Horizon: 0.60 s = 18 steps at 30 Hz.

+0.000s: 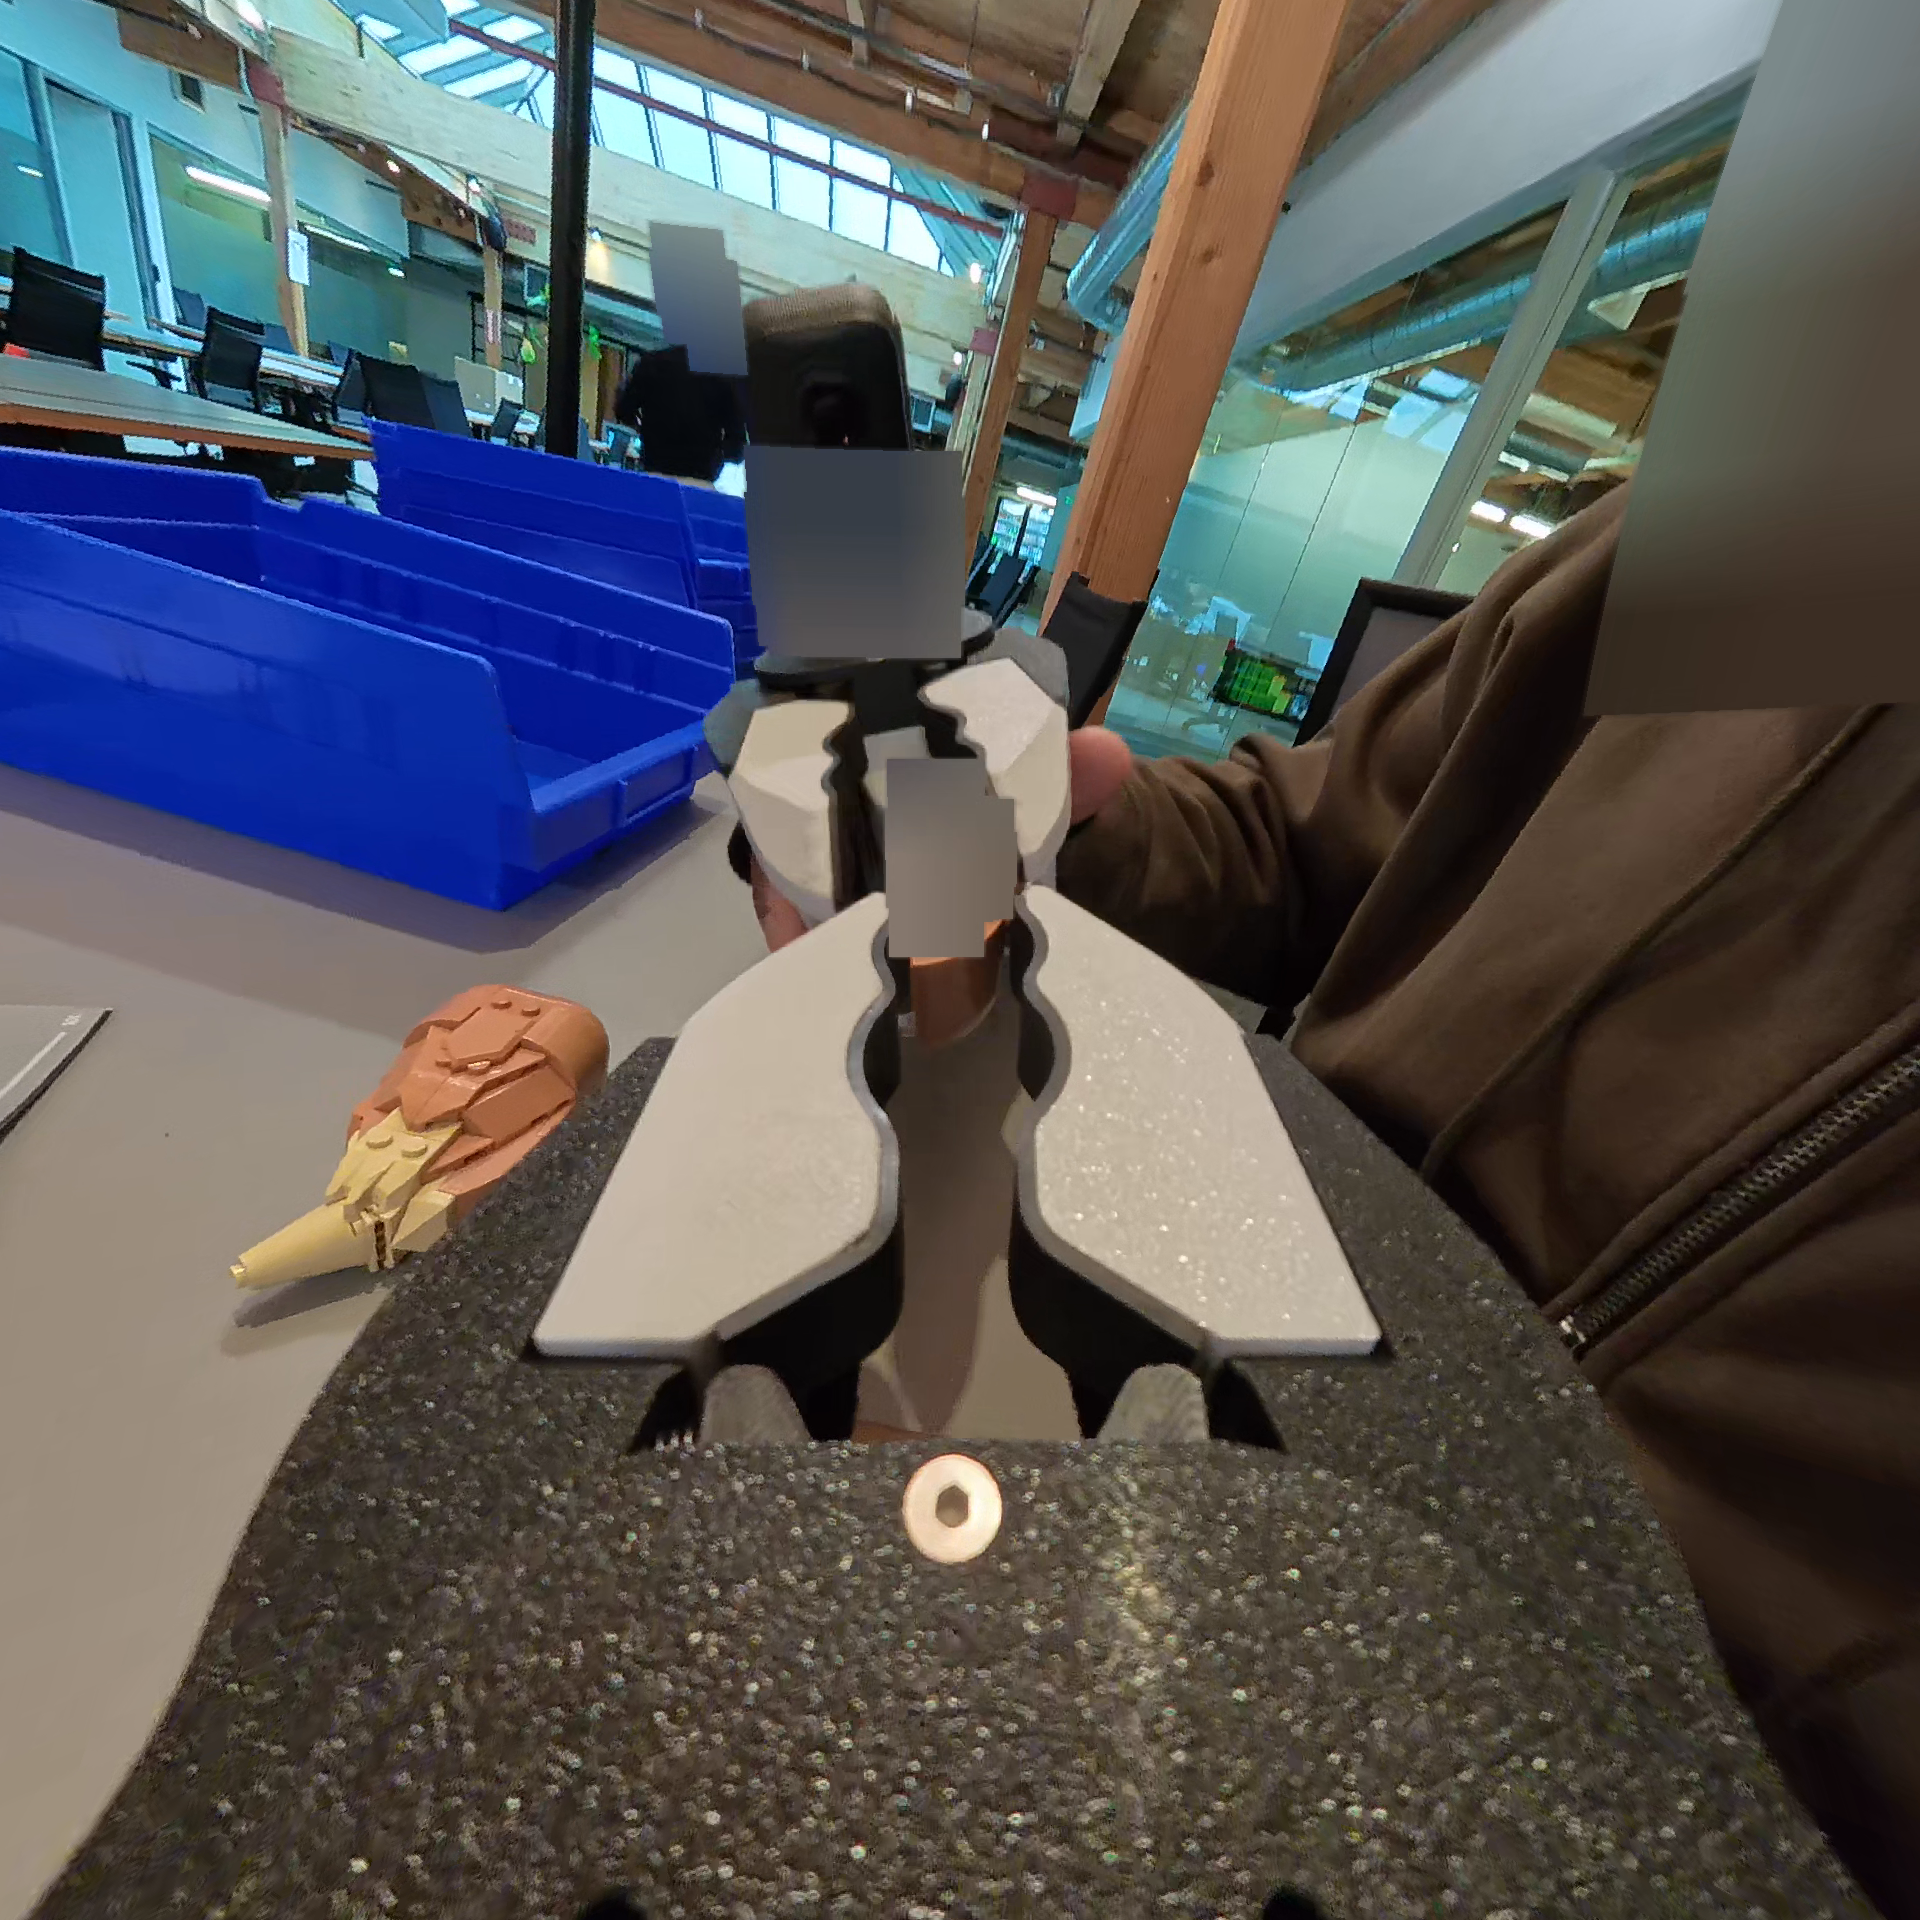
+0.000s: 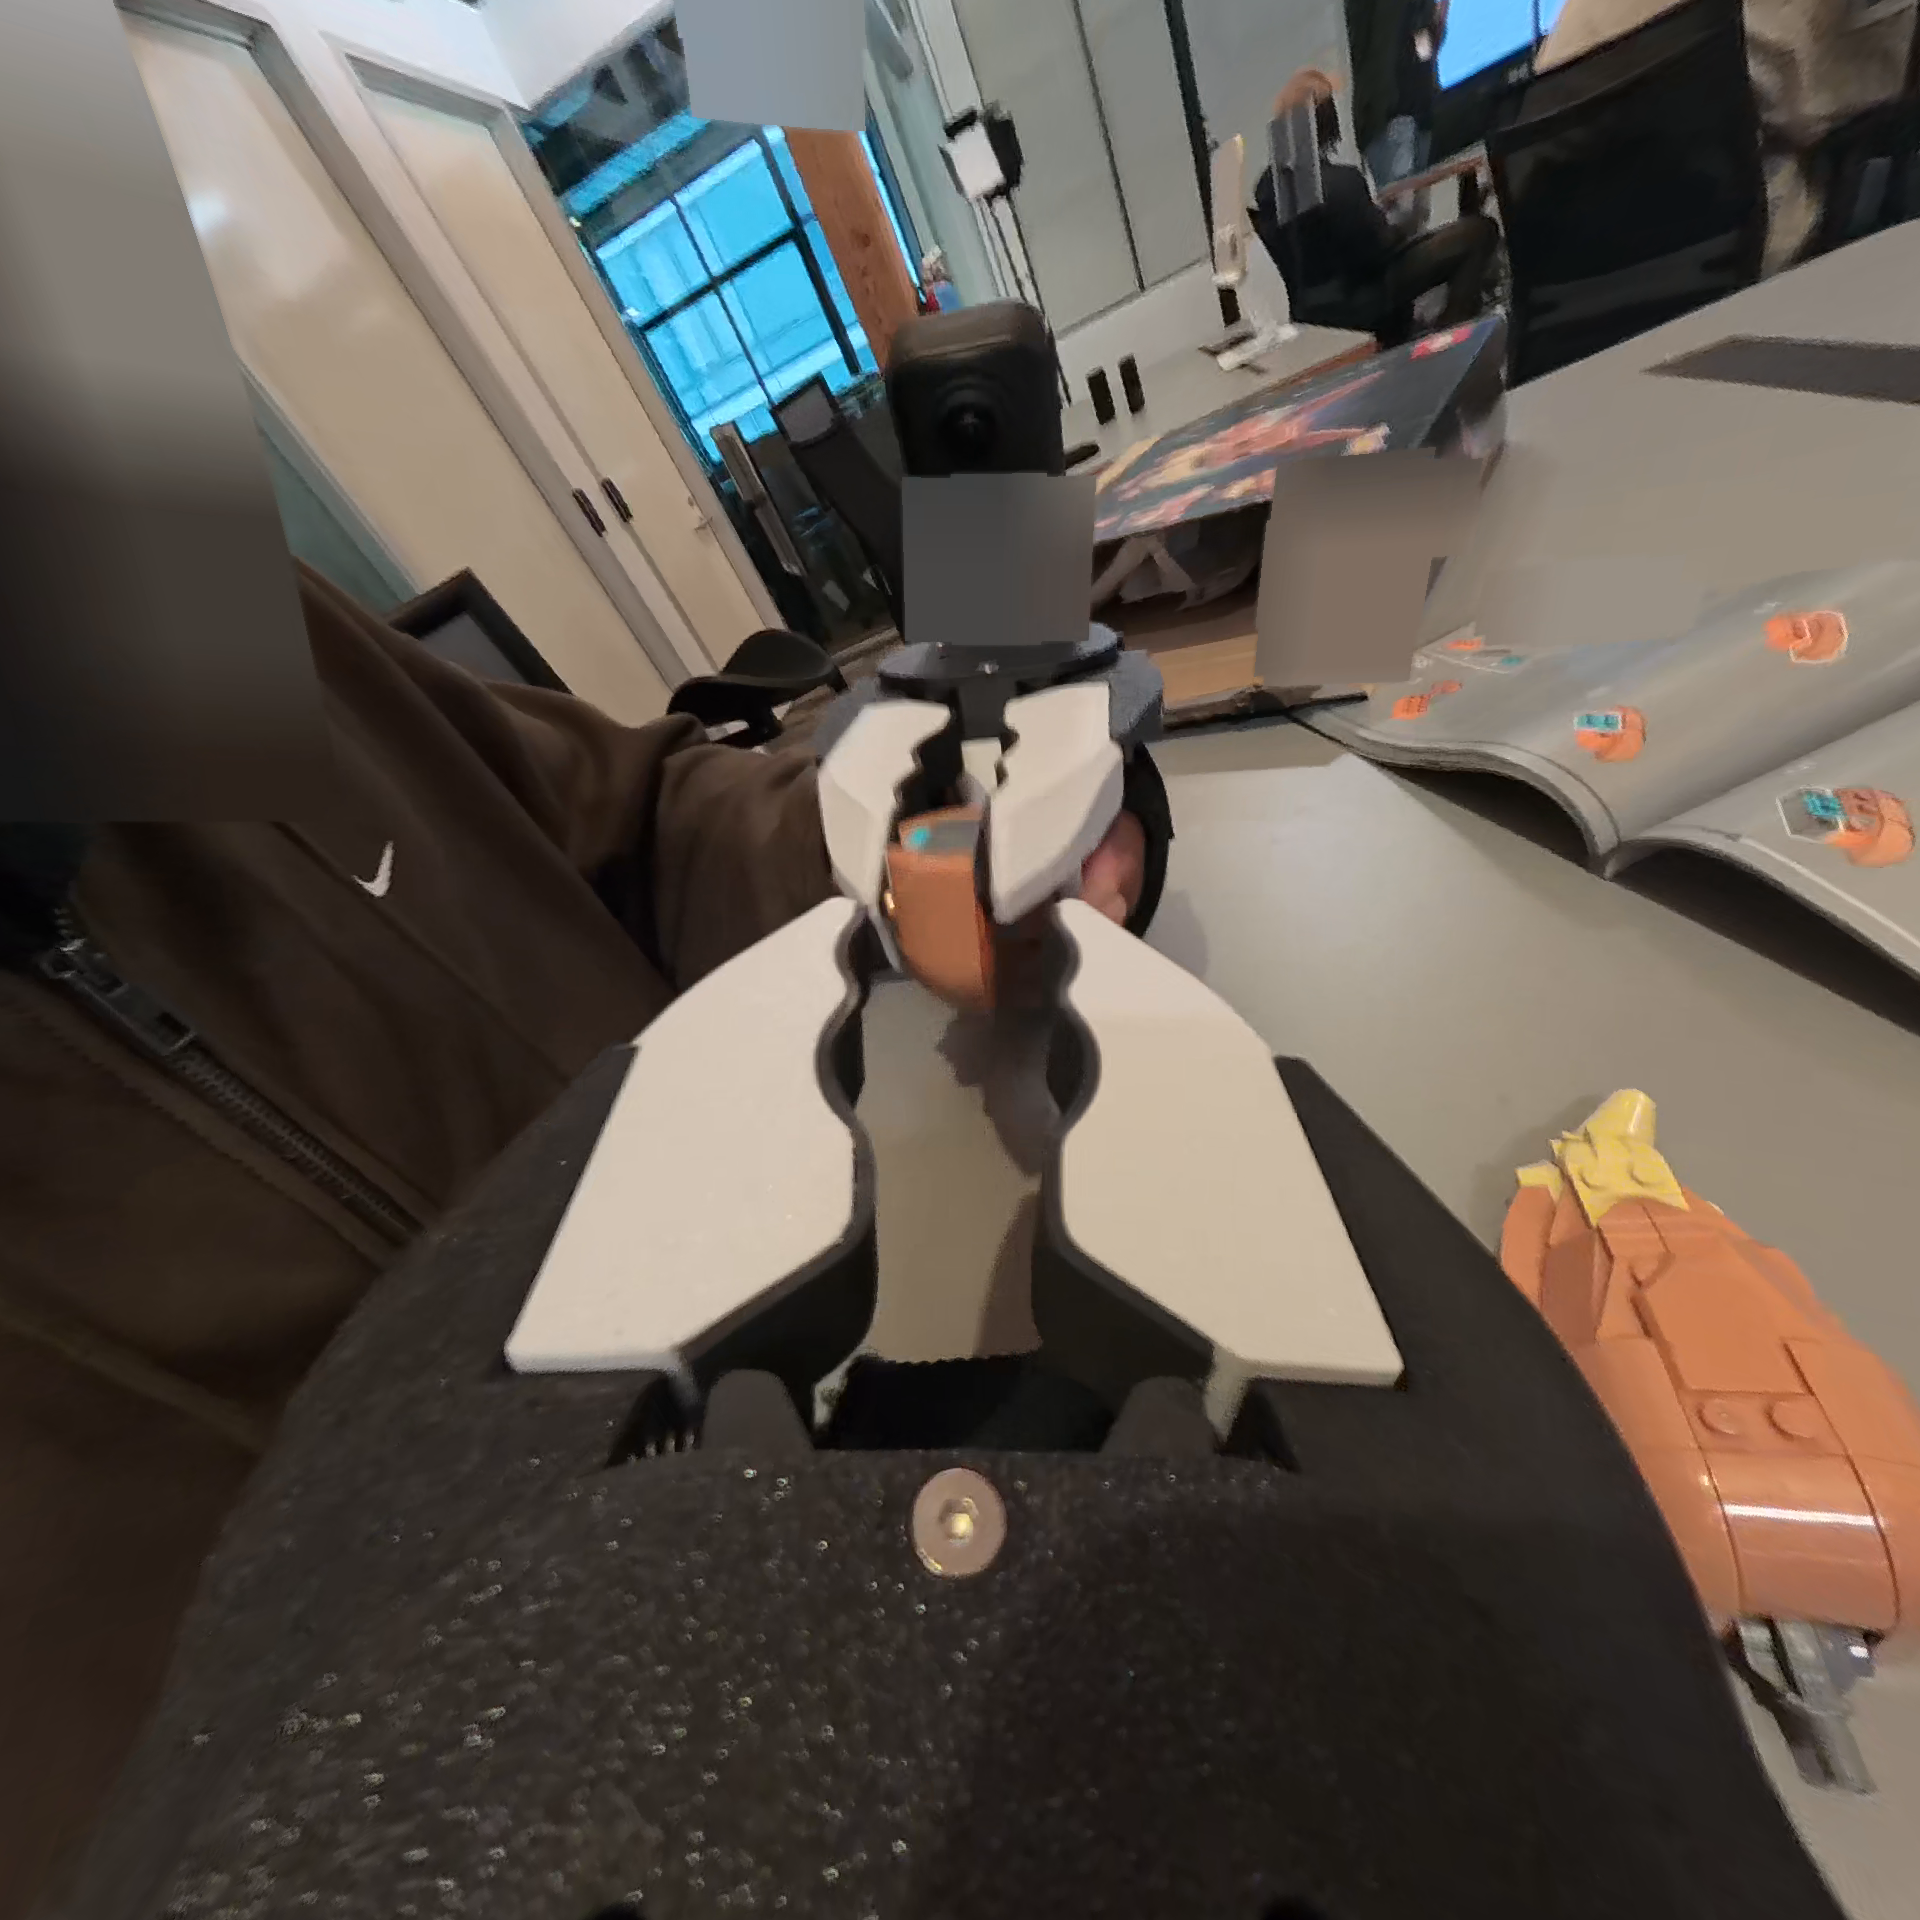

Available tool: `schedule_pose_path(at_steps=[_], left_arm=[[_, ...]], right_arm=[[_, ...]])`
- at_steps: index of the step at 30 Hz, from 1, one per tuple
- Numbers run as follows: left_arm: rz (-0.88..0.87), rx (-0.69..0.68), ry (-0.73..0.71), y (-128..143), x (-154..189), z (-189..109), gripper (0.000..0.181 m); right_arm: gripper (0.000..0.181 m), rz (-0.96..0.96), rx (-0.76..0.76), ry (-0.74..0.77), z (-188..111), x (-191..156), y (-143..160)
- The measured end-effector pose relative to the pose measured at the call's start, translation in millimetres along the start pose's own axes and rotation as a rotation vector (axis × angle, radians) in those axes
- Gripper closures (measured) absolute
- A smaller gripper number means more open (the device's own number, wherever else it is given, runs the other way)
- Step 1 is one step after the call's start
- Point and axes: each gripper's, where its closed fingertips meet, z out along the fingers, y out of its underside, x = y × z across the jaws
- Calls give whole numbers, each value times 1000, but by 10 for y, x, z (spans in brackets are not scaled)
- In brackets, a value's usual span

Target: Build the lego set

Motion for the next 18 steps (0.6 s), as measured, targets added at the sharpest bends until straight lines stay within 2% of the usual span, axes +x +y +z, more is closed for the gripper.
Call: schedule_pose_path(at_steps=[6,12,14,18], left_arm=[[-13,-32,-15,58,-33,16,163],[-76,-11,-8,46,-52,22,162],[-86,2,-38,30,-105,8,151],[-104,11,-37,21,-116,5,155]], right_arm=[[164,-4,8,-4,32,-2,12],[165,27,37,-9,15,23,-2],[165,66,73,-23,-15,37,-40],[165,137,121,-40,-48,69,-74]])
